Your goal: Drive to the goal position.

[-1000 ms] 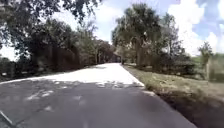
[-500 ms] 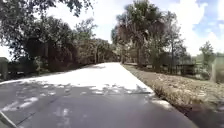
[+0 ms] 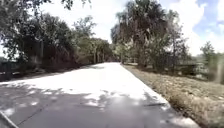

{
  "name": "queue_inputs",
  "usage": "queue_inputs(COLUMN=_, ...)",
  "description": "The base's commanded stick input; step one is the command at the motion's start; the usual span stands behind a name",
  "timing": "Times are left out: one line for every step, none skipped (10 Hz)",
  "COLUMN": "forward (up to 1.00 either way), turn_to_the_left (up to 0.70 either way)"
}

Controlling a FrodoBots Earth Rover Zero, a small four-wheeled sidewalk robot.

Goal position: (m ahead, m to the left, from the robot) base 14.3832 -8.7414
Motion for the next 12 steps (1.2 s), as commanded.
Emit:
queue_inputs(forward=0.85, turn_to_the_left=0.0)
queue_inputs(forward=0.85, turn_to_the_left=0.0)
queue_inputs(forward=0.85, turn_to_the_left=0.0)
queue_inputs(forward=0.85, turn_to_the_left=0.0)
queue_inputs(forward=0.85, turn_to_the_left=0.0)
queue_inputs(forward=0.85, turn_to_the_left=0.0)
queue_inputs(forward=0.85, turn_to_the_left=0.0)
queue_inputs(forward=0.85, turn_to_the_left=0.0)
queue_inputs(forward=0.85, turn_to_the_left=0.0)
queue_inputs(forward=0.85, turn_to_the_left=0.0)
queue_inputs(forward=0.85, turn_to_the_left=0.0)
queue_inputs(forward=0.85, turn_to_the_left=0.0)
